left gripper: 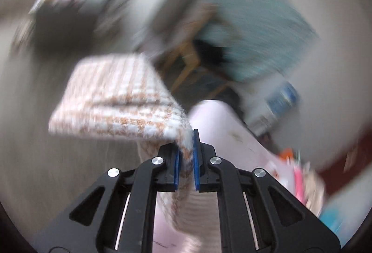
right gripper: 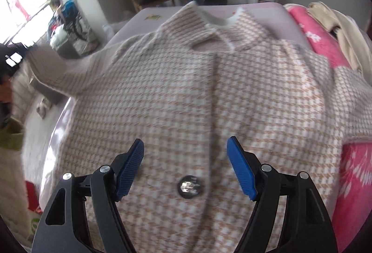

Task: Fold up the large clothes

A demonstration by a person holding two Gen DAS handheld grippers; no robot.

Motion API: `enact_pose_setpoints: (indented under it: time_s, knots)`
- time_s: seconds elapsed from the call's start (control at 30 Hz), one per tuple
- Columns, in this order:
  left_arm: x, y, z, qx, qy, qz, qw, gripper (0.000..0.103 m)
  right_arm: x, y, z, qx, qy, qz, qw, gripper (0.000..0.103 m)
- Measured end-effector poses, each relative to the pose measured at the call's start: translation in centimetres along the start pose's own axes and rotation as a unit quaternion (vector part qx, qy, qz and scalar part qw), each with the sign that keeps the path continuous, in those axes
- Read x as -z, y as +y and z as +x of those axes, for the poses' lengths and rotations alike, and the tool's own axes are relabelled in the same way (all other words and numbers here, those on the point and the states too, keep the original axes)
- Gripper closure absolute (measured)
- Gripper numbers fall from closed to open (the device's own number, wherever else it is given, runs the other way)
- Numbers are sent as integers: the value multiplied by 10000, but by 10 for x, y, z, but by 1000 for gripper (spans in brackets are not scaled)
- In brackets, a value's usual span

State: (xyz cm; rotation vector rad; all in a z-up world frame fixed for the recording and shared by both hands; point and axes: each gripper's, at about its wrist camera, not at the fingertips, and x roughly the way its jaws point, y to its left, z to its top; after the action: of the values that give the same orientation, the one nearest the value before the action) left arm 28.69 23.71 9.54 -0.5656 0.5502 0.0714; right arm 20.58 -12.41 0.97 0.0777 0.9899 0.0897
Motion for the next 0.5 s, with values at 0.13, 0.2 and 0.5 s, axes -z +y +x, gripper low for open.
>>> enact_pose_setpoints:
  time_s: [0.13,0.2,0.5]
  knots:
    - [51,-126,-32,696,163,2132,9744,94,5,-23,-7,98,-62,369,9993,31]
    - [88,-153,-33,917,464,2603,9601,89,10,-35,-12,140,-86,586,9981,31]
    - [234,-106,46,778,2856,2378,9251,41,29,-85,-18,299,70,1237,9918,31]
